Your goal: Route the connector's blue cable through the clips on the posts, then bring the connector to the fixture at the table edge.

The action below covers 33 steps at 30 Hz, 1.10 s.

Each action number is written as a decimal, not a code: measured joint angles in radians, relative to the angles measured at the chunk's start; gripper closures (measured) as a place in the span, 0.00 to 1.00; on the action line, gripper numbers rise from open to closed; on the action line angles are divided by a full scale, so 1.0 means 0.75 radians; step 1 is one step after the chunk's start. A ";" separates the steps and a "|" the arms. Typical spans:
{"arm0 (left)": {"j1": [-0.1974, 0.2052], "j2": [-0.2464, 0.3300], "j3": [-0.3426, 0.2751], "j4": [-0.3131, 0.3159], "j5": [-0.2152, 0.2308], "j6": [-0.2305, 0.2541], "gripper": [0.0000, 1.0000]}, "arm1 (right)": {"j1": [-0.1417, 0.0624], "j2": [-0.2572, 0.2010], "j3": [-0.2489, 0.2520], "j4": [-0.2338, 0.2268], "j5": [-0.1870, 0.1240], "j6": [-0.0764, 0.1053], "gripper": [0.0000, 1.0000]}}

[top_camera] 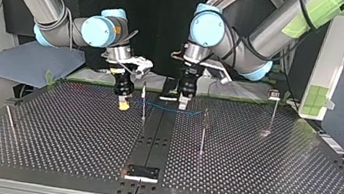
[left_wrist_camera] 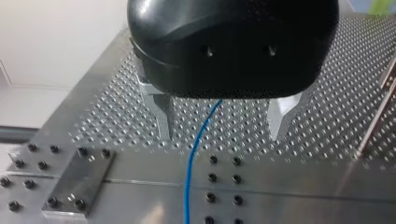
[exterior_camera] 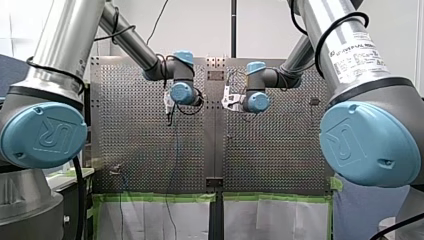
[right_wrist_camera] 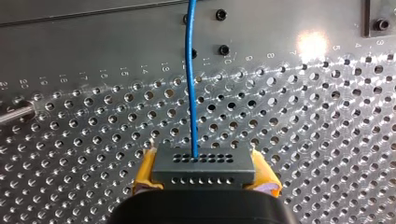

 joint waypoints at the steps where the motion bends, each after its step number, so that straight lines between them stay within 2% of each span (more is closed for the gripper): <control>1: -0.001 -0.006 0.007 0.000 -0.010 0.001 0.01 | 0.000 0.000 0.000 0.001 0.000 0.000 1.00; 13: -0.014 -0.032 0.087 -0.021 -0.148 0.038 0.01 | 0.002 0.002 0.002 0.001 -0.003 0.000 1.00; 23: -0.027 -0.105 0.188 -0.066 -0.261 0.058 0.01 | 0.000 0.004 0.002 0.010 -0.009 0.000 1.00; 33: -0.024 -0.109 0.198 -0.058 -0.386 0.087 0.01 | -0.002 0.005 0.002 0.010 -0.010 -0.004 1.00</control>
